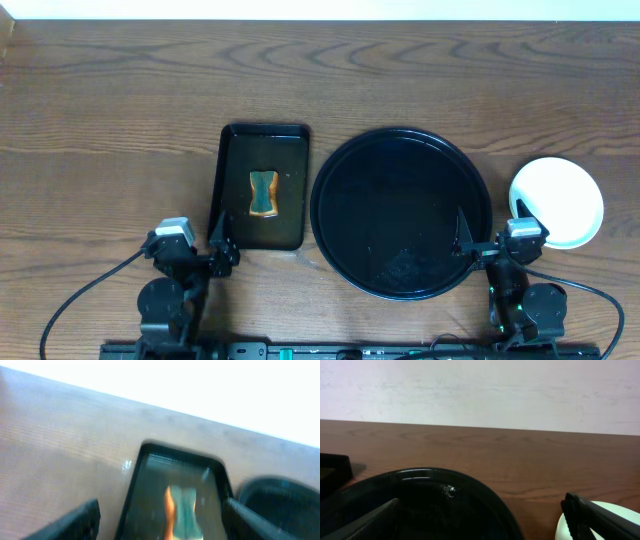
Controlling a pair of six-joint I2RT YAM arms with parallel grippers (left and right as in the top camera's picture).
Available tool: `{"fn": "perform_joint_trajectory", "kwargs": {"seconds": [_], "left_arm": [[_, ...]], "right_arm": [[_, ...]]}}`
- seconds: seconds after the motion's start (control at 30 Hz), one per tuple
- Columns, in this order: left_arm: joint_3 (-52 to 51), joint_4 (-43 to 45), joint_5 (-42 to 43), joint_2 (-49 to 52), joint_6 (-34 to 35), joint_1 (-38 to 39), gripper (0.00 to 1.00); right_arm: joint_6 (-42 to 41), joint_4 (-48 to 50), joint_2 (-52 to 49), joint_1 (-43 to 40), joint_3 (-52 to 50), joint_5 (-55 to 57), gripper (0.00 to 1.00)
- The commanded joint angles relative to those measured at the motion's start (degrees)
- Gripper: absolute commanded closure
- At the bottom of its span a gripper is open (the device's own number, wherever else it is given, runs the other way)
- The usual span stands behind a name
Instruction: Clean dirty plates on tray and stack at the side
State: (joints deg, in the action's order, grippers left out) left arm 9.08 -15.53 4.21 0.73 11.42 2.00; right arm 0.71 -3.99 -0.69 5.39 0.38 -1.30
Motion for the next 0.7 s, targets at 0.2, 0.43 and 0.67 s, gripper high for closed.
{"fn": "perform_joint_trajectory", "kwargs": {"seconds": [0.2, 0.43, 0.67], "left_arm": [[-8.9, 21.6, 0.8, -0.7, -9.3, -0.3, 0.22], [-8.9, 11.3, 0.7, -0.7, -11.4, -0.3, 0.22], [-8.9, 11.9, 0.5, -0.7, -11.4, -0.7, 0.22]], "right_arm": [[0.9, -0.2, 0.4, -0.2, -0.1, -0.3, 0.01], [0.9, -0.2, 0.4, -0.2, -0.1, -0.3, 0.01], [0.9, -0.2, 0.4, -0.2, -0.1, -0.3, 0.01]]}}
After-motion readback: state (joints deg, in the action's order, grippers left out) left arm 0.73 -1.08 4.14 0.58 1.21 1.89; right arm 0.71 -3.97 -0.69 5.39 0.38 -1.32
